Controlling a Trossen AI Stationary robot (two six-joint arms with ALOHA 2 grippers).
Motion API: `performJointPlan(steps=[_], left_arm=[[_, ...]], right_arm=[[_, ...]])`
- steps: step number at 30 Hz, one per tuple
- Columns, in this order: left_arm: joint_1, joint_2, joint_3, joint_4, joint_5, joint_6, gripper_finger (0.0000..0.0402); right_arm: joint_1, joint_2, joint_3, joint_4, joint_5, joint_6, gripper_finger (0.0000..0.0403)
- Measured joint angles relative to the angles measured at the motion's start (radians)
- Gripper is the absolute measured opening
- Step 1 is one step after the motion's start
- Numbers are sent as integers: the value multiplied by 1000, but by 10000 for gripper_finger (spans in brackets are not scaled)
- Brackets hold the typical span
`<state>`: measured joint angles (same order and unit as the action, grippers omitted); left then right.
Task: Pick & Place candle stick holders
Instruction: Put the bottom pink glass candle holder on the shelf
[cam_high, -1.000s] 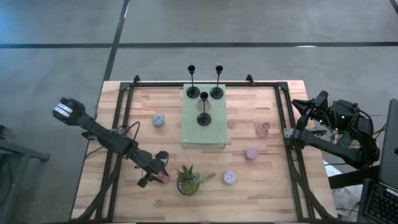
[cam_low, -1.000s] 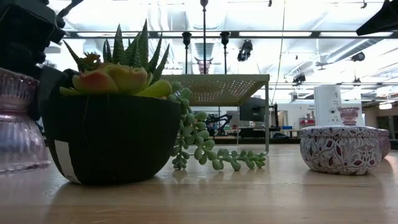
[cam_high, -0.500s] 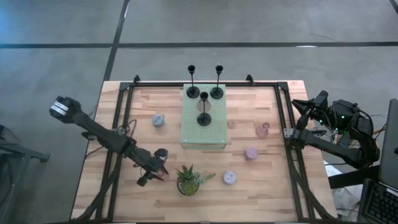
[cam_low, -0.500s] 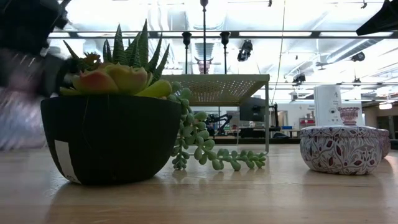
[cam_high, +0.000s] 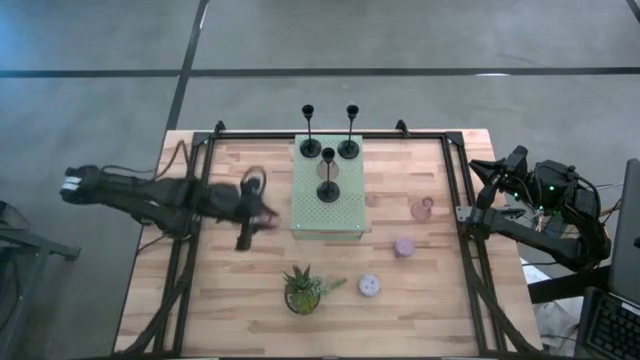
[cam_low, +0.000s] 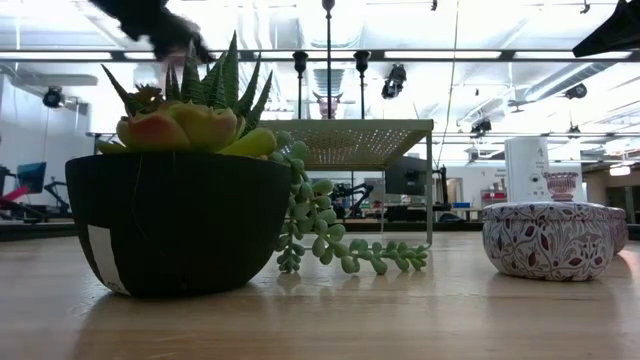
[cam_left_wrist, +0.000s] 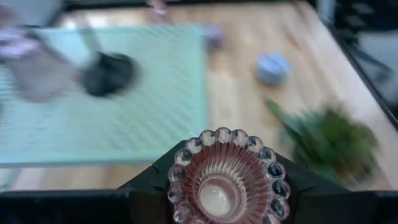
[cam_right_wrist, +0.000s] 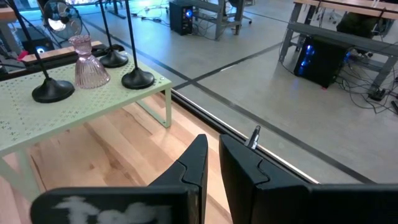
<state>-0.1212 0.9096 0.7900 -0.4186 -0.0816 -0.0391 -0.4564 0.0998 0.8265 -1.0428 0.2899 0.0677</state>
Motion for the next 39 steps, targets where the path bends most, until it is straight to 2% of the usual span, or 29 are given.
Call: performJointPlan(steps=[7,12,18,24,39], left_arm=[[225,122,114,29,0,-23,149],[313,233,176,130,-3,-42,149],[338,337,205,216,-69,-50,149],[342,406,206,267,-78,-82,149],[346,469,205,286,-129,-93,149]], right_arm=[[0,0,0,0,0,0,34],[0,0,0,0,0,0,34],[0,0,0,0,0,0,34],[0,0,0,0,0,0,34],[0,0,0,0,0,0,34]])
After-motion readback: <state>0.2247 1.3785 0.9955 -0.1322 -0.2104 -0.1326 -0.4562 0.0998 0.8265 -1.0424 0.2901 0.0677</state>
